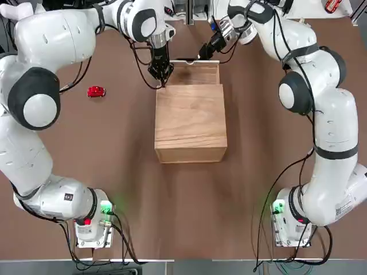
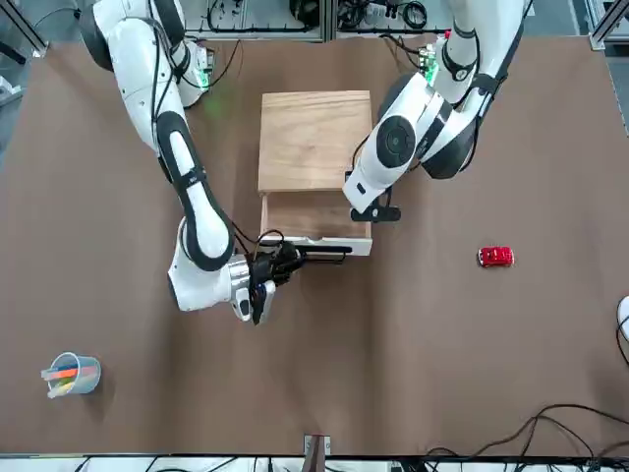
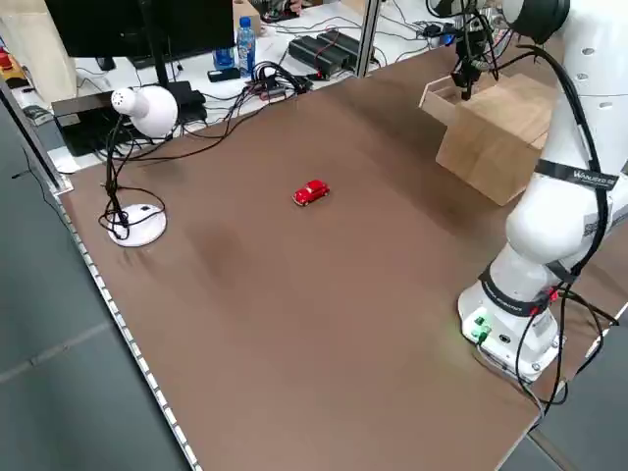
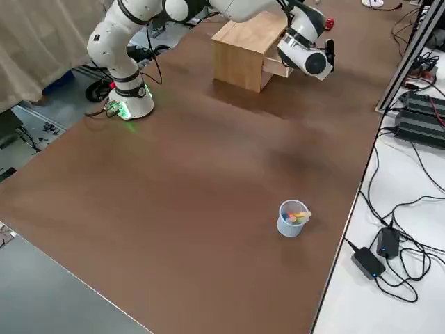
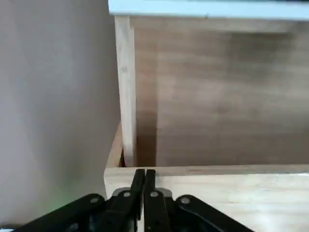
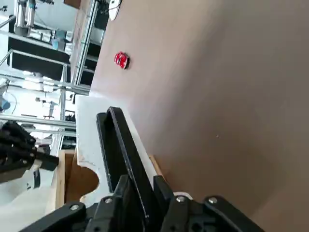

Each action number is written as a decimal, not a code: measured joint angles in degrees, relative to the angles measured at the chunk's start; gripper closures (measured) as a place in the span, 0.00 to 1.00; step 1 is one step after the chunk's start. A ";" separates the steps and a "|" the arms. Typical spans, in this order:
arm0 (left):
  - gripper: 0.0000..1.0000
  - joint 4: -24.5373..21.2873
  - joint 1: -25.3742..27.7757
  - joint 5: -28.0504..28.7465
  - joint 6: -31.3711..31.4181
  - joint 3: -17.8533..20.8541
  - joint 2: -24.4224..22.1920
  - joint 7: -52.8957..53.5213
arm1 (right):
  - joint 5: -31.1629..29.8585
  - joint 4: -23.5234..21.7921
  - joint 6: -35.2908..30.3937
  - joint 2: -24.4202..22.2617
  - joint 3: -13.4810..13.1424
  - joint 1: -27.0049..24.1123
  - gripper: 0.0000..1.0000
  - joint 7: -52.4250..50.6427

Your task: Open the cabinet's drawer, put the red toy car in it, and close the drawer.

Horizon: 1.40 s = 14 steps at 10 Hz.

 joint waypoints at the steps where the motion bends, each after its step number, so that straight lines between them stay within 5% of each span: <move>1: 0.93 0.00 0.00 0.00 0.00 0.00 0.00 0.00 | 0.68 0.19 0.66 0.00 -0.06 -0.31 0.70 0.22; 4: 0.93 0.00 0.02 0.00 0.00 0.01 0.01 0.00 | 1.86 1.03 1.05 -0.01 -0.14 -1.01 0.54 0.48; 7: 0.93 0.00 0.02 0.00 -0.01 0.01 0.01 0.00 | 3.05 1.19 1.04 0.00 -0.15 -1.05 0.07 0.72; 8: 0.93 0.00 0.02 0.00 -0.01 0.01 0.01 0.00 | 3.15 1.28 1.05 0.00 -0.18 -1.30 0.00 0.76; 11: 0.93 0.00 0.02 0.00 -0.01 0.01 0.01 0.00 | 3.14 2.31 1.10 -0.24 -1.57 -2.99 0.00 0.77; 14: 0.93 0.00 0.03 0.00 -0.01 0.00 0.01 0.00 | -0.65 2.57 0.67 -0.72 -7.17 -3.74 0.00 0.75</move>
